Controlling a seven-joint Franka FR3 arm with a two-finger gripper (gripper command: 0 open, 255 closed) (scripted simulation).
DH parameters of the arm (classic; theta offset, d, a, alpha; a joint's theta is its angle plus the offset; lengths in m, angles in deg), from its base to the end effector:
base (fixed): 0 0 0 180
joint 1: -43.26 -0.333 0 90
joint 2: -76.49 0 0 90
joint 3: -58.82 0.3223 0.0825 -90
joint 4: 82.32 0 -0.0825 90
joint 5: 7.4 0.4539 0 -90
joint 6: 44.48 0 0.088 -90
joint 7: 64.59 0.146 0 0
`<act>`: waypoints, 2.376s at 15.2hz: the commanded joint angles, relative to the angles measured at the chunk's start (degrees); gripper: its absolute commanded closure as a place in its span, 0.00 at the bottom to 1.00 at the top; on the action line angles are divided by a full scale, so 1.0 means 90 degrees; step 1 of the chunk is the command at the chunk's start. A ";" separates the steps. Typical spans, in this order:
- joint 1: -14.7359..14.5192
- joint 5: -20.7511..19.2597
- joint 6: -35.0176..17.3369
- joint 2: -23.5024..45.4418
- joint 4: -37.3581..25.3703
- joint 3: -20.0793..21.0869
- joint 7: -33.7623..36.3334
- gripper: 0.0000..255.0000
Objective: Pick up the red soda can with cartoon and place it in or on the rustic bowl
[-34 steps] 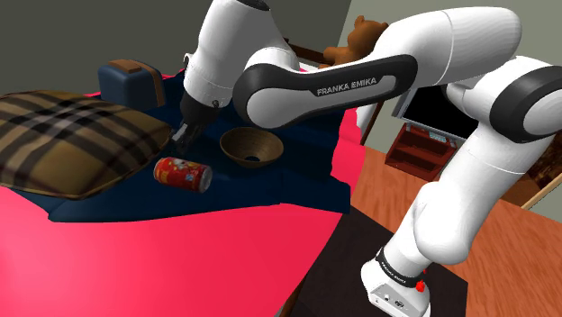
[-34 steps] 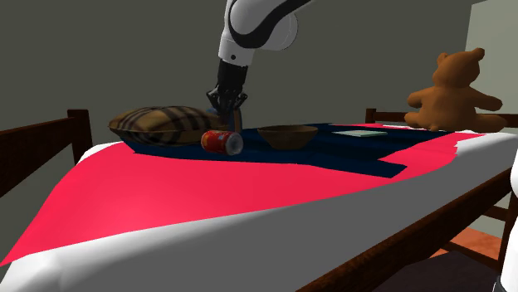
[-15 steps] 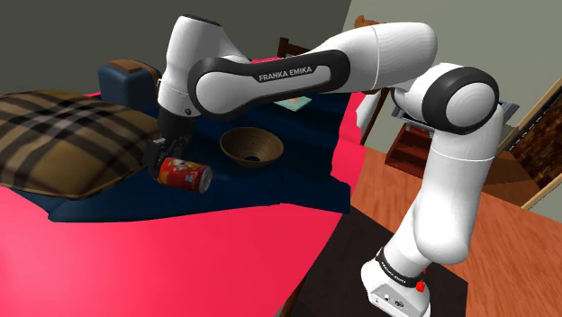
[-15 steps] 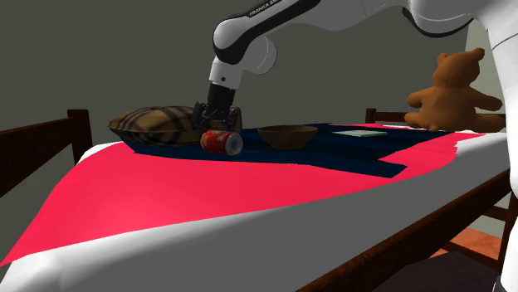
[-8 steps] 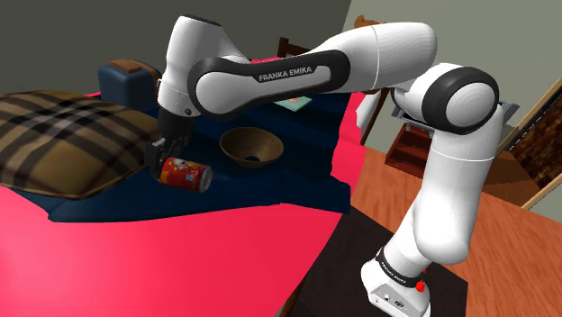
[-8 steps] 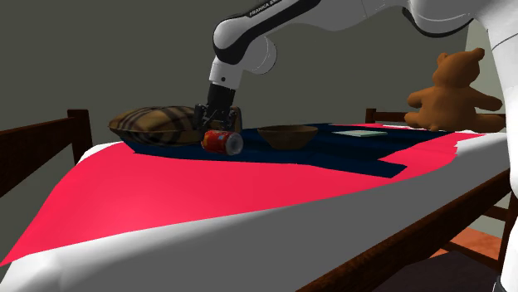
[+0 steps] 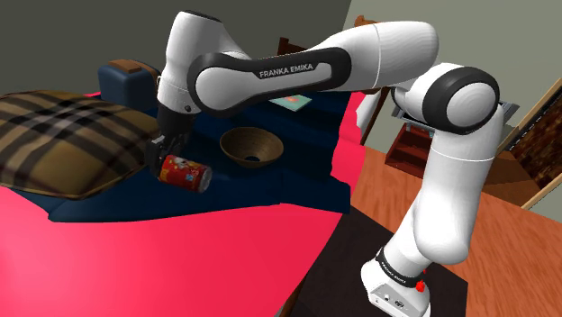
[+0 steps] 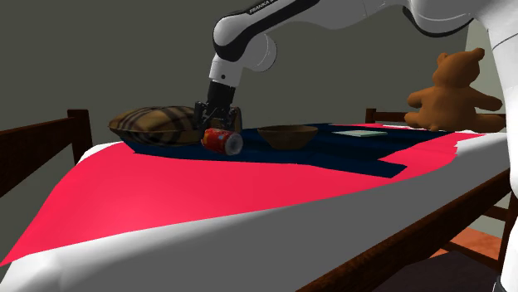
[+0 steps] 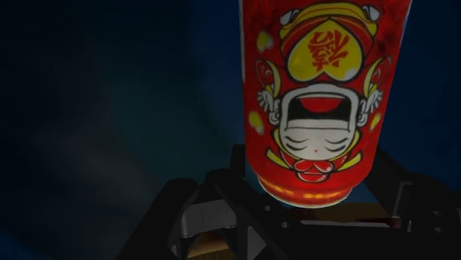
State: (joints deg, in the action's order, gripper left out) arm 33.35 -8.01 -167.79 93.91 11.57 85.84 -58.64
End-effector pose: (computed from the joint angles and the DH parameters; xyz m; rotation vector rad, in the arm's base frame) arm 0.6092 0.4236 0.4256 -2.8314 -0.7384 -0.2649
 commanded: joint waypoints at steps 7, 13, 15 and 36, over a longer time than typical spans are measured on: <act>-0.0014 0.0026 0.0624 -0.0088 -0.0550 0.0024 0.0036 1.00; -0.0047 0.0011 0.1137 -0.0084 -0.1071 0.0036 0.0080 1.00; -0.0064 -0.0001 0.1314 -0.0068 -0.1263 0.0039 0.0098 1.00; 0.1010 0.1034 0.2134 -0.1620 -0.0507 -0.0318 -0.1286 1.00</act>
State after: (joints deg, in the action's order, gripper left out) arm 41.33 -0.05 -148.55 81.41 4.85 83.58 -68.42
